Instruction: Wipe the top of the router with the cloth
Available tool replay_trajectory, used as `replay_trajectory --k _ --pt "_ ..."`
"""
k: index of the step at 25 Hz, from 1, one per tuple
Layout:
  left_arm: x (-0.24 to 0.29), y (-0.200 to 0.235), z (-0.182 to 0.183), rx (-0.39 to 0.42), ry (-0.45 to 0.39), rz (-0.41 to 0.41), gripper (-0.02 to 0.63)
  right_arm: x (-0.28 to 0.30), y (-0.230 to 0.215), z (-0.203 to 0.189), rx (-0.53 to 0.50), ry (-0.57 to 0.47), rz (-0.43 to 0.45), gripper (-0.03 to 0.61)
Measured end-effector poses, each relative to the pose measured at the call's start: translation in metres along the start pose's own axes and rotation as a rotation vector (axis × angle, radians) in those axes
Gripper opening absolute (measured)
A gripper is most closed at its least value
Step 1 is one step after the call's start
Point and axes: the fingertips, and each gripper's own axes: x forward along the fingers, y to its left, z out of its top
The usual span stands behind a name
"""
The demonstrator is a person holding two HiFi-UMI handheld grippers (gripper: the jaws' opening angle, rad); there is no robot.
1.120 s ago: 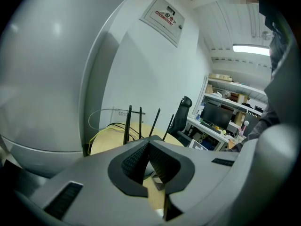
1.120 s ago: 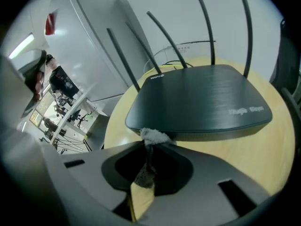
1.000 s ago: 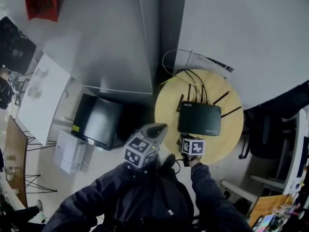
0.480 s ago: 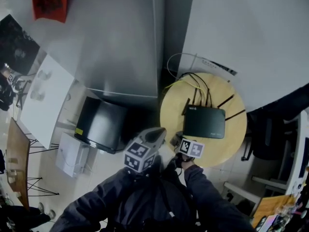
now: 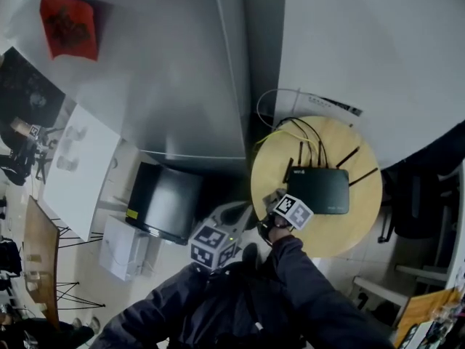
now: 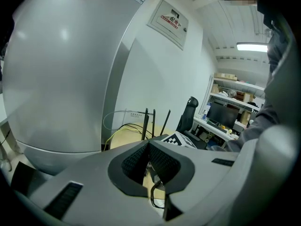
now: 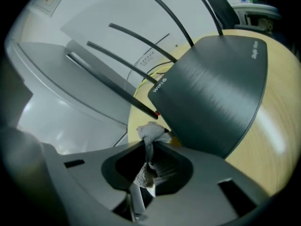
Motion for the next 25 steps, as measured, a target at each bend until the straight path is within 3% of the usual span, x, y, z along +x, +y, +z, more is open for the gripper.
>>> replay_trajectory --k 13,25 --pt "0.002 0.006 0.005 0.012 0.007 -0.008 0.002 0.015 -0.013 0.016 0.416 -0.092 -0.107 0.071" --pt "0.001 0.005 0.003 0.017 0.000 -0.027 0.002 -0.006 -0.037 -0.007 0.425 -0.078 -0.108 0.071"
